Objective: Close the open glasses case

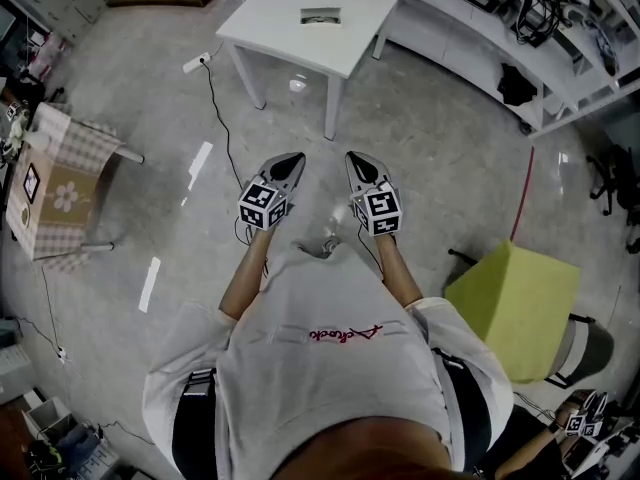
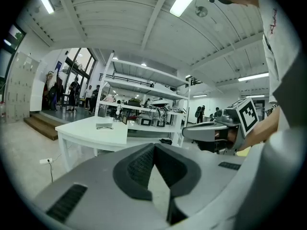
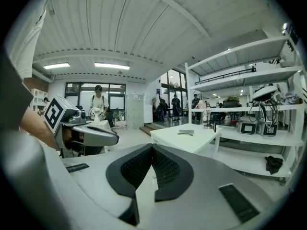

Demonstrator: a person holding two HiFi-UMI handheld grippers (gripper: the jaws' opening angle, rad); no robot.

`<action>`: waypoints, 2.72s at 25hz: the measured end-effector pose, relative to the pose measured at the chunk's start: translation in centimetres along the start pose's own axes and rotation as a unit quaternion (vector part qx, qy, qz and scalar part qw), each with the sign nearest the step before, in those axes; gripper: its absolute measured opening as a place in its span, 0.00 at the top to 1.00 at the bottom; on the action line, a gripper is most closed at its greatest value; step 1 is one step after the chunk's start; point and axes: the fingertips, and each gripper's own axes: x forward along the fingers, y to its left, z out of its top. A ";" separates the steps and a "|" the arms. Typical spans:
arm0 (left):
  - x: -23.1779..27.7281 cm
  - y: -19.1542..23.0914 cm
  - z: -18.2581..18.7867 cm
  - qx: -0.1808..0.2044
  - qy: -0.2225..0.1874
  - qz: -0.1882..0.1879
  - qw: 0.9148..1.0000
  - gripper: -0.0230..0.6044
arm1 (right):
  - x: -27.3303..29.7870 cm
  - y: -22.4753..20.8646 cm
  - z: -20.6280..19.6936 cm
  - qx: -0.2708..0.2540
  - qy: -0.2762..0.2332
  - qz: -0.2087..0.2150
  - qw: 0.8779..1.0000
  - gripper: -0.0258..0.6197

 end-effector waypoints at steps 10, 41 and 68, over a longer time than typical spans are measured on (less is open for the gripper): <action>0.8 -1.0 -0.4 -0.007 -0.004 0.016 1.000 0.92 | -0.5 -1.4 0.0 -0.001 -0.006 0.011 1.000 0.95; 7.9 4.1 0.5 -0.022 -0.019 0.028 0.999 0.92 | 6.7 -6.9 0.6 -0.019 -0.002 0.029 0.999 0.95; 19.9 20.4 5.8 -0.044 -0.009 0.017 0.999 0.92 | 25.4 -15.4 3.7 -0.020 0.025 0.019 0.999 0.95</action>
